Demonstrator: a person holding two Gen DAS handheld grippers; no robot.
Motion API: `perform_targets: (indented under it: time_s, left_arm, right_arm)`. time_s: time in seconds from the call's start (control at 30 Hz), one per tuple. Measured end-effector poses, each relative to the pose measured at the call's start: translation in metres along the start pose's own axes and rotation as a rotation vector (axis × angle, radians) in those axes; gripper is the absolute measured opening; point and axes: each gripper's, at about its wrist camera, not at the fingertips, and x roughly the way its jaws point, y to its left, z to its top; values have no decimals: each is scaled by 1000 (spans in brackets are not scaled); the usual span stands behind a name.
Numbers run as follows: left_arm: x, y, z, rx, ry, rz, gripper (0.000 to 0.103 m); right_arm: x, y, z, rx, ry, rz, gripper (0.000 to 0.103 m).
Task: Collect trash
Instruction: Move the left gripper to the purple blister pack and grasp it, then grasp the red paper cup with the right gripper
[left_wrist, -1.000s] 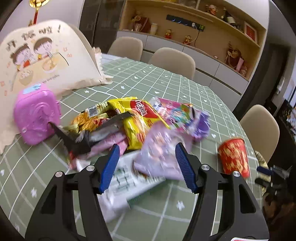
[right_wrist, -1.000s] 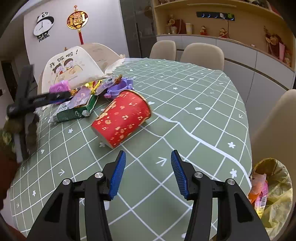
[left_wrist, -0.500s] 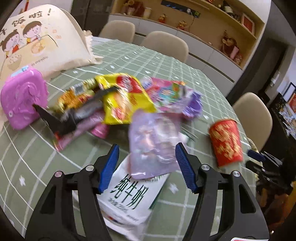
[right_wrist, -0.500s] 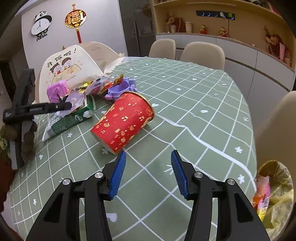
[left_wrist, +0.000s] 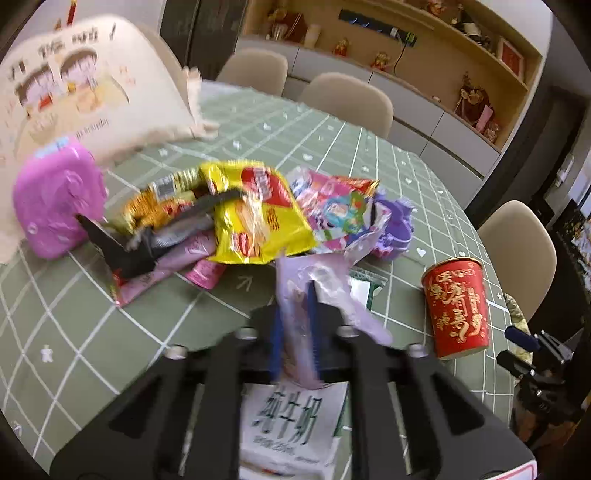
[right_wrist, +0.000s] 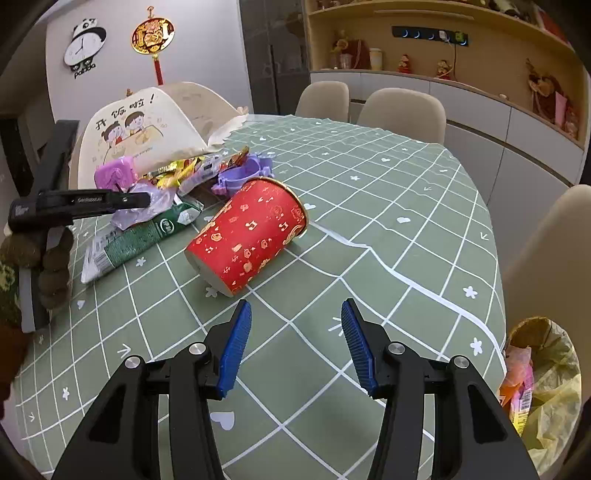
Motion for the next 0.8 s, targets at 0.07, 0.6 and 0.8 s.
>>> perform_targets:
  time_s: [0.07,0.6,0.8]
  left_arm:
    - [-12,-3,-1,0,-28,-1,4]
    - [-48,-29,-77,-83,27,-58,2]
    - [-49,-32,-83,-59,-2,-15,18]
  right_arm:
    - [-1,0,4,16,0,32,48]
    - [42,7,49,213,-18,111,48]
    - [55,22,53,222,-8,145,49]
